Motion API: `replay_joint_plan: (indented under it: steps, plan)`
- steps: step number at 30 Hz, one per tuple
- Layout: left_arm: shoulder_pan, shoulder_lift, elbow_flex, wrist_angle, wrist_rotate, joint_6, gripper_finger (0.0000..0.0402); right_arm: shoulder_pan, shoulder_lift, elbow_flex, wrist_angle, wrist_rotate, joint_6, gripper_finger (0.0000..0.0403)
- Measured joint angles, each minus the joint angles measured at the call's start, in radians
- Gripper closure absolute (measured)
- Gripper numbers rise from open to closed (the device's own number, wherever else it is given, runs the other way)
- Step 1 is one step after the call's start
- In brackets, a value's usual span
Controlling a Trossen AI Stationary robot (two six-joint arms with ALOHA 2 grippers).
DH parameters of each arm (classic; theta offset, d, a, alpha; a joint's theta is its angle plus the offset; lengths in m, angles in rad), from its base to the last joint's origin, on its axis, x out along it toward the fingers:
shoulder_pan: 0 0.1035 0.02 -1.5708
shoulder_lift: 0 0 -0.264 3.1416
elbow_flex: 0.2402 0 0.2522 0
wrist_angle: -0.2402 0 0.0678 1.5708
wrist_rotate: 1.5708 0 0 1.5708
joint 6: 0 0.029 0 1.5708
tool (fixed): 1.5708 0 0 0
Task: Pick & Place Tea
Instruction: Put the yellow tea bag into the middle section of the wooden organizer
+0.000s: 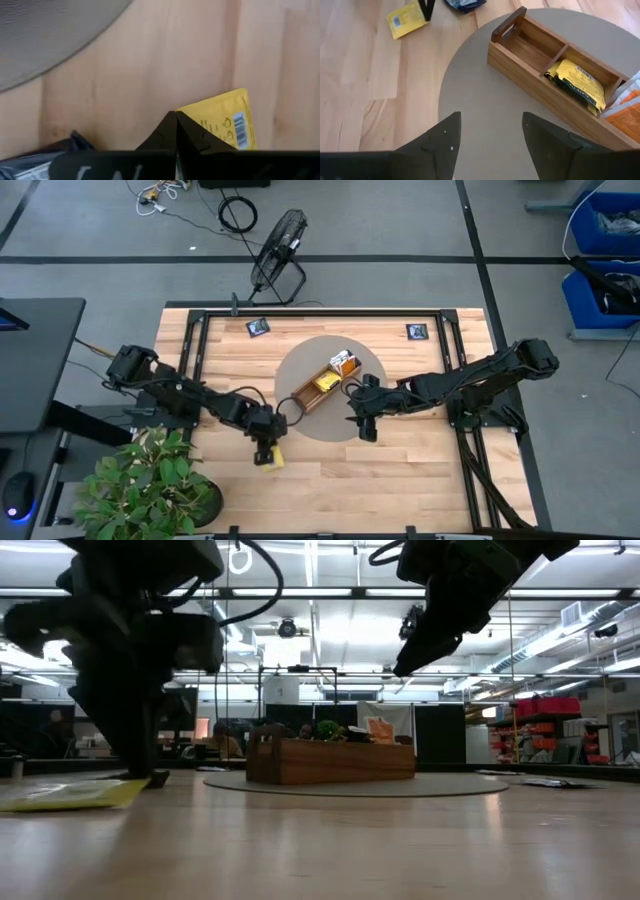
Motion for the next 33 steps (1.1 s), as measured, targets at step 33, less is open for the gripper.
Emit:
replay_joint_plan:
  steps: [33]
  plan:
    - [0.2, -0.005, 0.51, -0.306, -0.145, 0.38, 0.0401, -0.045, 0.0, 0.0, 0.229, -0.089, -0.113, 0.0184]
